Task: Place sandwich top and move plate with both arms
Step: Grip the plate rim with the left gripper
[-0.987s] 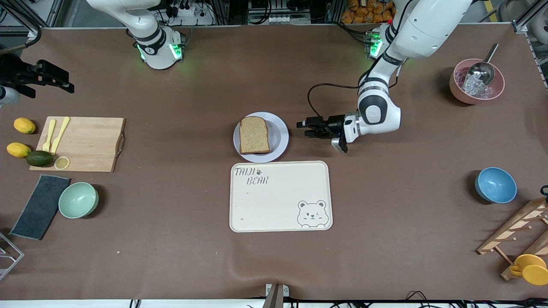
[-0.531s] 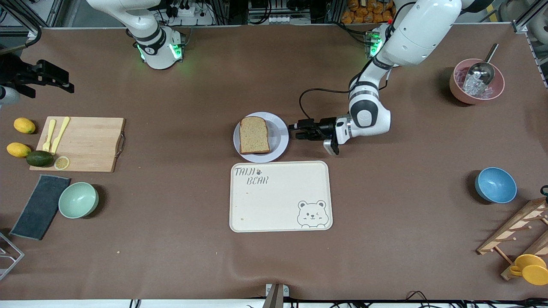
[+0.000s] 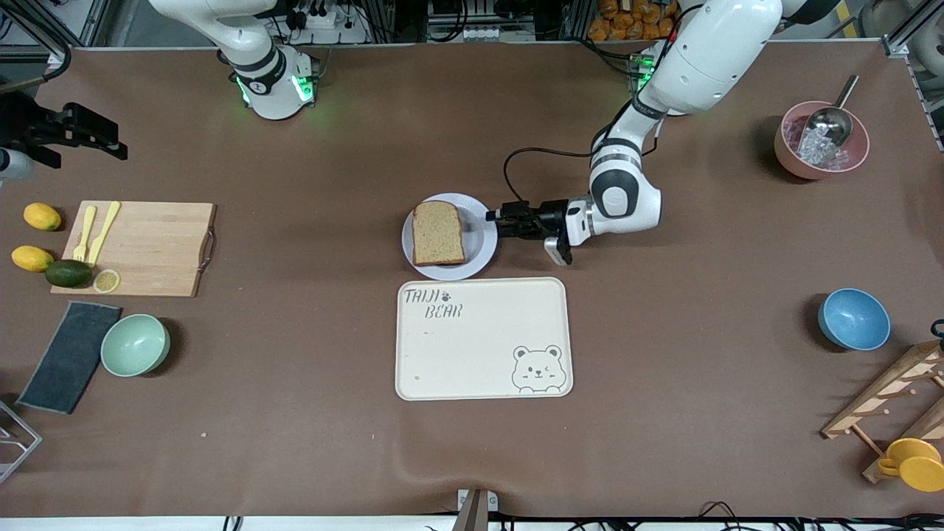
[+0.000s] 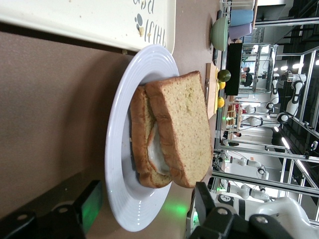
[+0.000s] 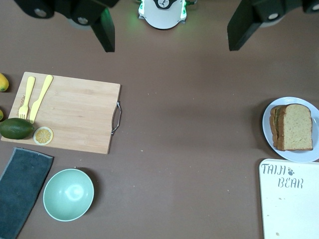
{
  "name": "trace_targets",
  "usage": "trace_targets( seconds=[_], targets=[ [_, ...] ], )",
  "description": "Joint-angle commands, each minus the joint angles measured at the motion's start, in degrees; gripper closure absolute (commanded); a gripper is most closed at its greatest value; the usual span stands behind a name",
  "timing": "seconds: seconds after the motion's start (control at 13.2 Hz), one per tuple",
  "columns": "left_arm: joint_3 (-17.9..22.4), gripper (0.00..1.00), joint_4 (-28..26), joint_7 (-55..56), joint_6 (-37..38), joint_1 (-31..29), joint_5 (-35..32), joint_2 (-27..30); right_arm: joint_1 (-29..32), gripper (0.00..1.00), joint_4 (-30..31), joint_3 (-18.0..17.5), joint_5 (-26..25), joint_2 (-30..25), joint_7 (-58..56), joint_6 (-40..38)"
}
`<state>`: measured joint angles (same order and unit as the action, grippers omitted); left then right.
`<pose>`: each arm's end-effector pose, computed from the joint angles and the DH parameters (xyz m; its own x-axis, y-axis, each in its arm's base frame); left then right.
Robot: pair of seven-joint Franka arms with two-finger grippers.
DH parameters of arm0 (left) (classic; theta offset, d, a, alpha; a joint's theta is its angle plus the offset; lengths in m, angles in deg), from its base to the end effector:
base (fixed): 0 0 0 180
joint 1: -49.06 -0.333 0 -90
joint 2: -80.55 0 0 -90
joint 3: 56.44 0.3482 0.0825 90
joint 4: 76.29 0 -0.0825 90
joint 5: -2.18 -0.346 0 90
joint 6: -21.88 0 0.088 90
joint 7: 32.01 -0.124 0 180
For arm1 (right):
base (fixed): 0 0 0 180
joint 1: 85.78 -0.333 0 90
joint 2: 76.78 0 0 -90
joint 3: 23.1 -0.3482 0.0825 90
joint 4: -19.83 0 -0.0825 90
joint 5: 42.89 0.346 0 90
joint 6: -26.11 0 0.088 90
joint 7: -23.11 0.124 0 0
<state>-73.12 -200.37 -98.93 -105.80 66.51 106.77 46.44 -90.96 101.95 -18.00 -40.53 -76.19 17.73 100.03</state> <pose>0.4219 -0.3388 0.1733 0.9972 -0.0651 -0.0373 0.0116 -0.3573 0.9339 0.4868 0.0069 0.6702 0.9832 0.1063 -0.1481 0.0993 -0.9936 -0.0541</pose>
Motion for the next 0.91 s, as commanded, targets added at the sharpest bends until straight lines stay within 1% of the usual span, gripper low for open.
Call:
trace_targets(
  seconds=[0.0,0.23,0.46,0.53,0.68,0.83],
  targets=[
    [-0.1,0.2,1.3,-1.6,-1.1,0.8,1.9,-1.2,0.0,0.0,0.0,0.1,0.4,-0.9,0.6,-0.7],
    [0.0,0.24,1.7,-2.2,-1.2,1.1,1.8,-1.9,-0.2,0.0,0.1,0.1,0.4,-0.9,0.6,-0.8],
    [0.0,0.3,3.4,-4.7,-1.2,0.9,1.9,-4.0,-0.2,0.0,0.1,0.1,0.4,-0.9,0.6,-0.8],
    [0.0,0.35,3.7,-4.8,-1.2,0.9,1.9,-4.3,-0.2,0.0,0.0,0.1,0.4,-0.9,0.6,-0.8],
    [0.0,0.49,3.9,-4.7,-1.1,0.7,2.0,-4.4,-0.2,0.0,0.0,0.1,0.4,-0.9,0.6,-0.8],
    [0.0,0.59,4.1,-4.8,-1.2,0.8,3.3,-5.0,-0.3,0.0,0.0,-0.1,0.4,-0.9,0.6,-0.7]
  ],
)
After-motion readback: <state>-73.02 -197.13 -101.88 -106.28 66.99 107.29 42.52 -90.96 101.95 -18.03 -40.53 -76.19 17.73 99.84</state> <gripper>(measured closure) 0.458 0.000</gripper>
